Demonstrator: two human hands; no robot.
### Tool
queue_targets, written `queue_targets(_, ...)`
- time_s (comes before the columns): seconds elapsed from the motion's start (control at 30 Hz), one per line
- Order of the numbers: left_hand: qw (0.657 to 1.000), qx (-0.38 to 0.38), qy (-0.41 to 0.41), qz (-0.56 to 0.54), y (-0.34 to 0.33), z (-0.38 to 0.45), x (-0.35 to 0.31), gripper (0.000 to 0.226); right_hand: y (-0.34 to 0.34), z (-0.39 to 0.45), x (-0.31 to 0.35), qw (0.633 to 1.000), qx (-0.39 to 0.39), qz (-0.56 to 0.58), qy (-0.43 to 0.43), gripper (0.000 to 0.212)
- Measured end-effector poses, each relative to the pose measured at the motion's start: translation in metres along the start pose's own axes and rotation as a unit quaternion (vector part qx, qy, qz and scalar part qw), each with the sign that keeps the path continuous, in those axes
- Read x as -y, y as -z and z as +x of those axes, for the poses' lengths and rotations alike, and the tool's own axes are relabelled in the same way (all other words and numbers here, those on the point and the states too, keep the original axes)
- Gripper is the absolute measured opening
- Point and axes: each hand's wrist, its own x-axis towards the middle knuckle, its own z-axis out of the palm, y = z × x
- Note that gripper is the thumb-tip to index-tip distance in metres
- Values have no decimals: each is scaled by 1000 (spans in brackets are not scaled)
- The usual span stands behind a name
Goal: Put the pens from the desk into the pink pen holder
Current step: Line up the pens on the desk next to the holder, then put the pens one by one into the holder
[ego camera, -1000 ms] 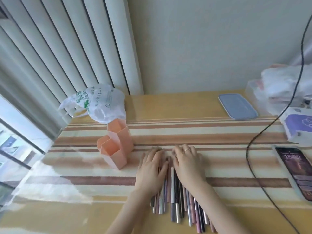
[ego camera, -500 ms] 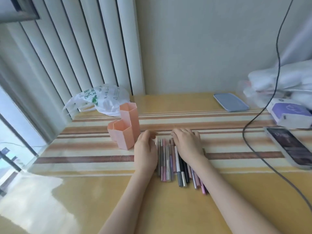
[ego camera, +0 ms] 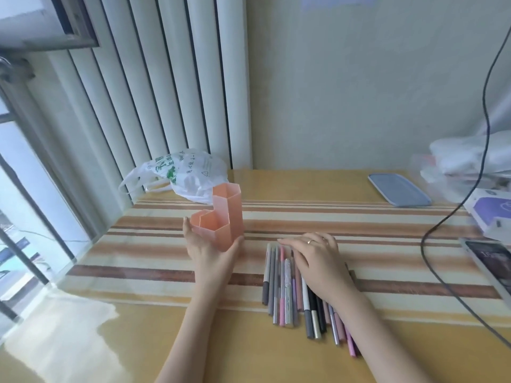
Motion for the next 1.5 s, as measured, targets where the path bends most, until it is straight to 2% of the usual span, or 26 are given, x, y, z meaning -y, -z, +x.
queue_targets(0.17, 999, 27, 18, 32, -6, -1, 0, 122, 1, 0, 12, 996, -18, 82, 25, 38)
queue_targets(0.3, 992, 57, -54, 99, -10, -3, 3, 85, -5, -4, 25, 989, 68, 114, 69, 39)
queue_targets(0.4, 991, 50, -61, 107, -10, -4, 2, 74, -13, -10, 23, 981, 151, 97, 68, 45)
queue_targets(0.6, 988, 65, -116, 73, -5, -3, 1, 62, -12, -9, 18, 981, 170, 49, 79, 57)
queue_targets(0.67, 986, 71, -137, 68, -5, -3, 0, 60, -8, -10, 19, 978, 186, 58, 78, 52)
queue_targets(0.77, 980, 93, -169, 56, -5, -6, -3, 59, 0, -8, 19, 975, 190, 79, 86, 33)
queue_targets(0.87, 977, 116, -166, 60, -9, -6, 0, 57, 3, -7, 20, 974, 198, 84, 73, 25)
queue_targets(0.97, 976, 130, -152, 84, -12, -5, 3, 66, 4, -6, 19, 972, 207, 92, 59, 21)
queue_targets(1.13, 975, 140, -141, 98, -12, -6, 0, 74, 5, -6, 17, 970, 208, 108, 59, 9)
queue_targets(1.3, 978, 139, -126, 96, -12, -7, -1, 78, 3, -11, 19, 978, 188, 91, 26, 16)
queue_targets(1.5, 978, 141, -113, 101, -12, -7, 2, 70, 3, -9, 28, 983, 89, 153, 43, 18)
